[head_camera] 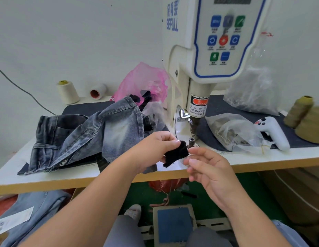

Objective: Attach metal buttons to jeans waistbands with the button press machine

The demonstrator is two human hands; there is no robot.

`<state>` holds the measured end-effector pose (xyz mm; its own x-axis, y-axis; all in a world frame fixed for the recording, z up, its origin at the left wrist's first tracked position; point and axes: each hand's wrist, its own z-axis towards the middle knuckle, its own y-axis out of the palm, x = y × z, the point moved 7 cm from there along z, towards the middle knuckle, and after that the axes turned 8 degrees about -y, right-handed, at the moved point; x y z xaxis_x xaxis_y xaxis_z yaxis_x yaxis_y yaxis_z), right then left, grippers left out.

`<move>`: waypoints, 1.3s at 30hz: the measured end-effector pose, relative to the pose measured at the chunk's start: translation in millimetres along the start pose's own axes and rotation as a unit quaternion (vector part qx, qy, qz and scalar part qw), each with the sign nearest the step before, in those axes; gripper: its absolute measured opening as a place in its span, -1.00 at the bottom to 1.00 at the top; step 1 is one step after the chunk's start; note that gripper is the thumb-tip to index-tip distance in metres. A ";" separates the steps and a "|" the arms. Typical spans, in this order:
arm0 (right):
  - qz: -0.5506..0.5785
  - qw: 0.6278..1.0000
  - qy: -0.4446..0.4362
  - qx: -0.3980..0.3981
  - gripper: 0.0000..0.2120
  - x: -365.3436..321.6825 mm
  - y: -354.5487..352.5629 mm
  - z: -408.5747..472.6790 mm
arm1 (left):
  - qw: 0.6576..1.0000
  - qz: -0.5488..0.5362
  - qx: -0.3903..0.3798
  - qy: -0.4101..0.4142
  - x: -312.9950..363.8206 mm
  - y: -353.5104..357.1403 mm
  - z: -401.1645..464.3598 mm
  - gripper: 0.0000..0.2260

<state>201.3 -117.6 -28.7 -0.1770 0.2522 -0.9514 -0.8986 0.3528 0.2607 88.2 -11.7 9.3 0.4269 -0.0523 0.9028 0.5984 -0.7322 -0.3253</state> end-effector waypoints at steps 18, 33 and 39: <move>-0.122 0.973 -0.033 0.191 -0.83 12.0 -10.8 -12.6 | 0.995 -0.079 -0.057 0.006 -14.5 23.7 -2.4 -0.88; -0.084 0.983 -0.021 0.159 -0.70 8.3 -5.8 -8.3 | 0.963 0.158 0.195 0.098 4.6 -19.5 6.1 -0.90; -0.202 0.956 -0.049 0.207 -0.78 -19.7 -46.8 0.6 | 0.884 0.348 0.306 0.064 0.2 -45.6 23.3 -0.92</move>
<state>247.1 -138.5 -22.1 0.2075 0.0961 -0.9735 -0.6459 0.7608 -0.0626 76.8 37.5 17.8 0.7796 -0.4498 0.4358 0.4923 0.0099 -0.8704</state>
